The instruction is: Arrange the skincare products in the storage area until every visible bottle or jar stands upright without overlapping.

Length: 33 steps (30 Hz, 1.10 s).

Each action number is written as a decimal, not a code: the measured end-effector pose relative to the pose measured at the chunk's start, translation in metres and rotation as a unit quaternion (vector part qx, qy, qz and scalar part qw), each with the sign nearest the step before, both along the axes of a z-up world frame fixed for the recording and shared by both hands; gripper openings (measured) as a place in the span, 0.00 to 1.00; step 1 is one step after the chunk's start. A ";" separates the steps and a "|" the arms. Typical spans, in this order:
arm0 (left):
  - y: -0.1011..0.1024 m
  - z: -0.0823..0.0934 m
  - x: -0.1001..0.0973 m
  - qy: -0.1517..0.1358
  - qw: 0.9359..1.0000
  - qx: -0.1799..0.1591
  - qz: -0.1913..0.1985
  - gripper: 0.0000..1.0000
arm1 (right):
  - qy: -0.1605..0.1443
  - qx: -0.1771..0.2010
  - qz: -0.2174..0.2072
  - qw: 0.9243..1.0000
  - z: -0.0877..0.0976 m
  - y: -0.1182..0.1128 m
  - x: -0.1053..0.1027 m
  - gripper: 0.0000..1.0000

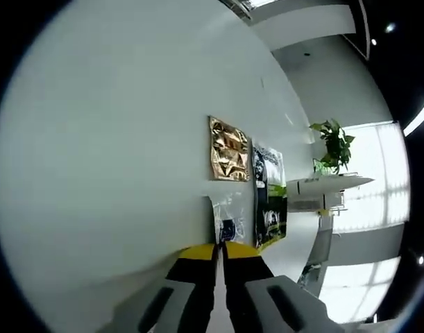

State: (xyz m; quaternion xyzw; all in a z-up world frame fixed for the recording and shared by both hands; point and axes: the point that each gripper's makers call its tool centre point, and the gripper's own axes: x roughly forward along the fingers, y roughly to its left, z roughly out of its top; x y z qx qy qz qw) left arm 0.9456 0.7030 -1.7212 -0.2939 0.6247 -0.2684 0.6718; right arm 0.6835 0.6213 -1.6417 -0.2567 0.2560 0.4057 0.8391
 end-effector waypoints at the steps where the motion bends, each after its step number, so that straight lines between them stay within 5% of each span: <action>1: 0.000 0.000 0.000 -0.002 1.000 0.004 -0.006 0.03 | -0.002 0.000 0.001 1.000 0.000 0.000 0.000 0.16; 20: 0.009 0.003 0.000 -0.020 0.998 0.061 -0.017 0.10 | -0.009 -0.001 0.001 1.000 0.003 0.000 0.001 0.16; 29: 0.012 0.011 -0.005 -0.047 0.996 0.077 -0.019 0.22 | -0.013 0.002 0.000 1.000 0.004 0.000 0.002 0.18; 33: 0.015 0.016 -0.002 -0.078 0.993 0.090 -0.018 0.37 | -0.016 0.004 -0.002 1.000 0.005 0.000 0.002 0.19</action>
